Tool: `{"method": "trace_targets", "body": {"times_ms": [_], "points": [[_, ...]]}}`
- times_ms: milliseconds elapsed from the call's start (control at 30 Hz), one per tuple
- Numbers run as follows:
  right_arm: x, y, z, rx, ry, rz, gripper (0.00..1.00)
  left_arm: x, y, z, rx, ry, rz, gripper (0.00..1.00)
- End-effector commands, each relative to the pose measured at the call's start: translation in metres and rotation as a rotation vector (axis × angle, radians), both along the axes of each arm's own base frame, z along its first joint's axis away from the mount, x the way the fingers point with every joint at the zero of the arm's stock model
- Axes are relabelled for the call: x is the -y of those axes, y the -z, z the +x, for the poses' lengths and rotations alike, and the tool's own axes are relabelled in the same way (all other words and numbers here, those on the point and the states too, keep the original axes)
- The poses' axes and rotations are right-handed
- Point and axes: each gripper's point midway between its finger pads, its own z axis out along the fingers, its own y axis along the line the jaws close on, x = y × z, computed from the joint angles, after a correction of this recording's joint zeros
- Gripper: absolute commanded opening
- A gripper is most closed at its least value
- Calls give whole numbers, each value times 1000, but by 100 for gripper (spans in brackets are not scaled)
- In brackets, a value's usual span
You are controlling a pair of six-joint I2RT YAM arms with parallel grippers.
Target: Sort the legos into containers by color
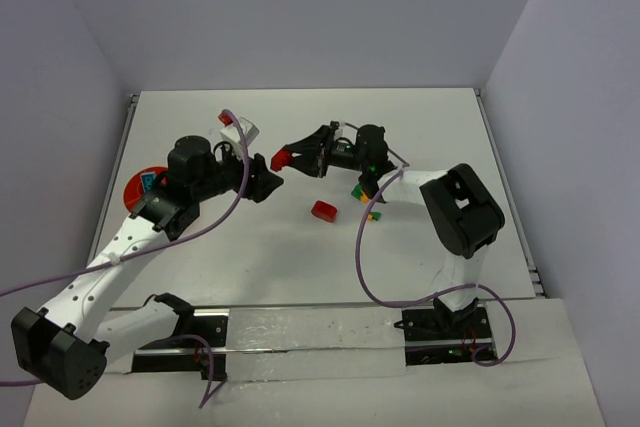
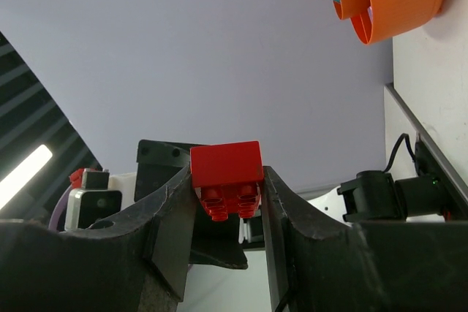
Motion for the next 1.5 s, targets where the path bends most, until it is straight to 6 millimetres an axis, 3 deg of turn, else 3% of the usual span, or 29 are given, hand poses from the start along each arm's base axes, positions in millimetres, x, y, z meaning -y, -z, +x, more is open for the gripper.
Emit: {"method": "trace_targets", "body": {"times_ms": [0,233,333,867,1200,1267,1367,1433,1467], "points": [[-3,-18,-5,39,-3,37,0,5,-38,17,133,-35,-27,69],[-5,-22,-9,44,-14,42,0,5,-35,25,142,-71,-14,62],[-5,-24,-10,47,-18,46,0,7,-32,26,141,-74,-5,55],[-10,-30,-17,57,-52,57,0,6,-26,33,169,-93,20,57],[-11,-35,-19,72,-64,67,0,6,-10,31,141,-82,53,46],[-12,-35,-20,72,-68,68,0,6,-9,31,142,-80,58,39],[-13,-37,-22,84,-76,70,2,5,-10,32,141,-87,60,21],[-14,-38,-22,93,-81,69,15,4,-12,31,138,-92,63,4],[-14,-39,-23,95,-83,70,22,3,-12,31,134,-96,64,0]]}}
